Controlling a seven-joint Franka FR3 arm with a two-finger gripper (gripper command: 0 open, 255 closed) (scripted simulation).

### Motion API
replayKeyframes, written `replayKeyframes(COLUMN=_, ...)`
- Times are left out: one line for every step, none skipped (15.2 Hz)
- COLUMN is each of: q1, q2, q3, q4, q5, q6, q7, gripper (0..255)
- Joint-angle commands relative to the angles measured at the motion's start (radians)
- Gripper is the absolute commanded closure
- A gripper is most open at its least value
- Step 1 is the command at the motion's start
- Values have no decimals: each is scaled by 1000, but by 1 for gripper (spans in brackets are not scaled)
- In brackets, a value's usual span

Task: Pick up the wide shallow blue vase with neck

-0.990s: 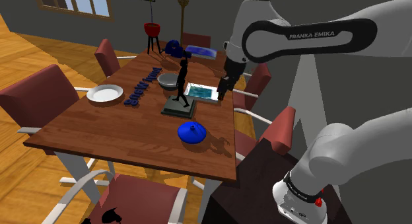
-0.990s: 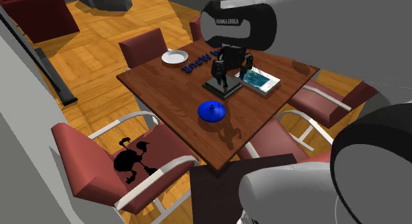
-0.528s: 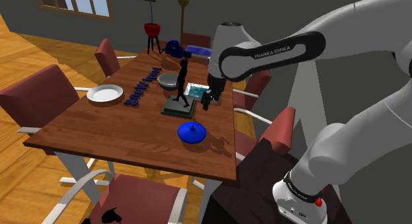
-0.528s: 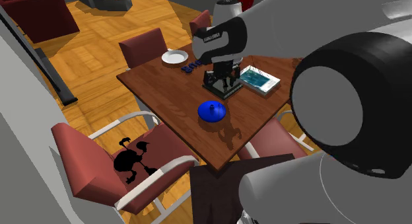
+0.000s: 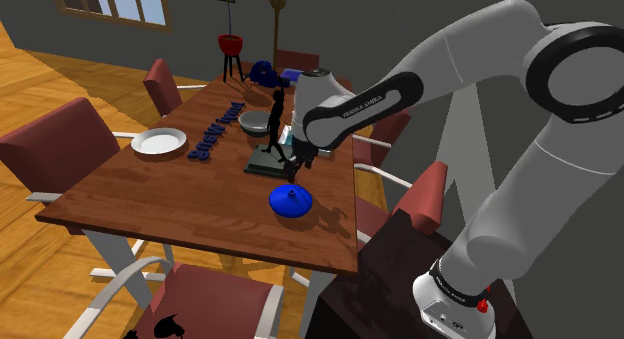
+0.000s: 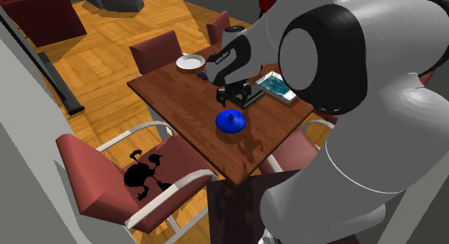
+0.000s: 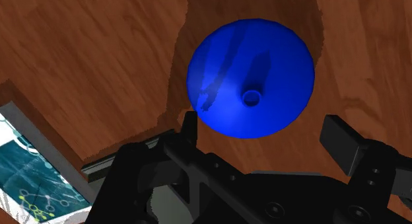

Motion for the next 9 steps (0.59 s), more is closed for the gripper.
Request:
replayKeyframes(q1=4, q2=79, q3=2, q4=34, q5=-32, q6=36, q7=34, gripper=0)
replayKeyframes(q1=7, q2=119, q3=0, q4=55, q5=-48, q6=52, q7=49, gripper=0)
replayKeyframes(q1=9, q2=137, q3=-2, q4=64, q5=-55, q6=58, q7=56, gripper=0)
replayKeyframes(q1=10, q2=147, q3=-3, q4=61, q5=-59, q6=71, q7=60, gripper=0)
replayKeyframes(q1=11, q2=157, q3=-5, q4=59, q5=-64, q6=83, q7=63, gripper=0)
replayKeyframes(q1=12, q2=167, q3=-6, q4=56, q5=-69, q6=95, q7=67, gripper=0)
replayKeyframes(q1=13, q2=177, q3=-8, q4=54, q5=-74, q6=107, q7=71, gripper=0)
replayKeyframes(q1=14, q2=188, q3=-9, q4=52, q5=-79, q6=119, q7=75, gripper=0)
replayKeyframes(q1=15, q2=198, q3=-11, q4=51, q5=-84, q6=131, q7=79, gripper=0)
